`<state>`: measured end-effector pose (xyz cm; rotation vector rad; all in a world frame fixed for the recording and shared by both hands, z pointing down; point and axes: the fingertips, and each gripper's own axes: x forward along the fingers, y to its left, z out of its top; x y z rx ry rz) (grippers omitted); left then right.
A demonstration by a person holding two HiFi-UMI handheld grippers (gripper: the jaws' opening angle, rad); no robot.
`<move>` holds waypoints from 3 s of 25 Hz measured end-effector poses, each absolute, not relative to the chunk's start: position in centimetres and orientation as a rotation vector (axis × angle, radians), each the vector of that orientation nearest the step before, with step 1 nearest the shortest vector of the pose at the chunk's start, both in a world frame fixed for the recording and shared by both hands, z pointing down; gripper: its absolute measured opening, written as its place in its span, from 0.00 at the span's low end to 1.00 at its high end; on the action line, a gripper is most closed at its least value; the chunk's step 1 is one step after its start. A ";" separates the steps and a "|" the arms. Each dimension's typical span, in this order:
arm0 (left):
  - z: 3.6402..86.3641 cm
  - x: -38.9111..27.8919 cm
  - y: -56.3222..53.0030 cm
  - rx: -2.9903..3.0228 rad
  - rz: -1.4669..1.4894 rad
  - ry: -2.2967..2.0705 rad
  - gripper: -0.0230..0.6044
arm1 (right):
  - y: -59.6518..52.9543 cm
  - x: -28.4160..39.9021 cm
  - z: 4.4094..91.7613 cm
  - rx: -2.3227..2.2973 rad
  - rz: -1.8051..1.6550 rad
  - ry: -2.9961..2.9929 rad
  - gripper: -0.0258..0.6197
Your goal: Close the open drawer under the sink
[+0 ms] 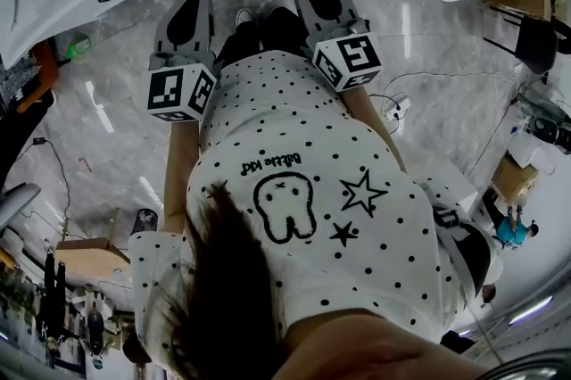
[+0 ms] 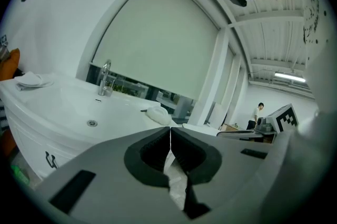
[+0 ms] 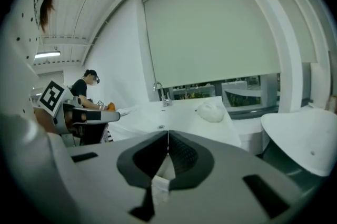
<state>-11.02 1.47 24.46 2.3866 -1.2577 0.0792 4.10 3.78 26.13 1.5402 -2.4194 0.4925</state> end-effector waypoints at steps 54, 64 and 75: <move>27.3 -10.0 -0.2 2.121 0.212 -1.772 0.05 | -2.7 14.2 25.4 1.244 0.365 -2.648 0.06; 34.0 -10.5 0.2 2.047 0.335 -1.701 0.04 | -3.7 11.8 26.3 1.209 0.341 -2.635 0.06; 39.2 -10.0 -0.2 2.068 0.425 -1.564 0.04 | -2.5 9.1 28.6 1.224 0.431 -2.559 0.06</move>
